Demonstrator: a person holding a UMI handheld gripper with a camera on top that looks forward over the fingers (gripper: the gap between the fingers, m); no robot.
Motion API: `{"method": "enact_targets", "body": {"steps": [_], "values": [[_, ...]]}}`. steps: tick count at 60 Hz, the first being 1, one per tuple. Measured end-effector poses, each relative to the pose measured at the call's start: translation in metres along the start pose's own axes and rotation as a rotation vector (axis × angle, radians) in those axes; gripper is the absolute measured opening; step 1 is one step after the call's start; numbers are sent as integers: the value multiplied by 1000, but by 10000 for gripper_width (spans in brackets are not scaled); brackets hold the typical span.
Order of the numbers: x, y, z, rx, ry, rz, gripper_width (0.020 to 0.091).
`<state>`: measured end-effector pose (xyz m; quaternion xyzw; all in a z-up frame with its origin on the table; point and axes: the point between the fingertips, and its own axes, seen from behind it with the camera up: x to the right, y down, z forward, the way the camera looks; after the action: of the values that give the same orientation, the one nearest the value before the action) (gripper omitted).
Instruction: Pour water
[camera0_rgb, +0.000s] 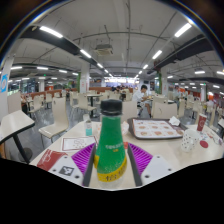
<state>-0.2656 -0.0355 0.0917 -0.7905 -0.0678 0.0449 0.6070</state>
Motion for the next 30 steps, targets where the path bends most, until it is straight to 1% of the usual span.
{"method": "enact_targets", "body": {"steps": [1,2,6,9,13,14,16,17,18,19,21,22,28,29,30], "values": [[-3,1,1,3,-5,-21,498],[-2,0,5,14,9,-44,487],[-1,-8,9,85,40,-111,485],[-1,-9,15,88,60,-134,484],[0,0,21,54,62,-145,477],[-2,-3,19,44,60,-138,446],[-1,-3,19,25,56,-123,443],[0,-3,19,13,56,-113,408],[0,-2,19,1,53,-100,406],[0,-2,20,-10,48,-84,383],[0,3,23,-35,42,-58,380],[4,1,21,-45,34,-47,358],[6,4,29,-126,-7,58,360],[11,-1,26,-129,-25,86,337],[14,-6,26,-130,-34,111,335]]}}
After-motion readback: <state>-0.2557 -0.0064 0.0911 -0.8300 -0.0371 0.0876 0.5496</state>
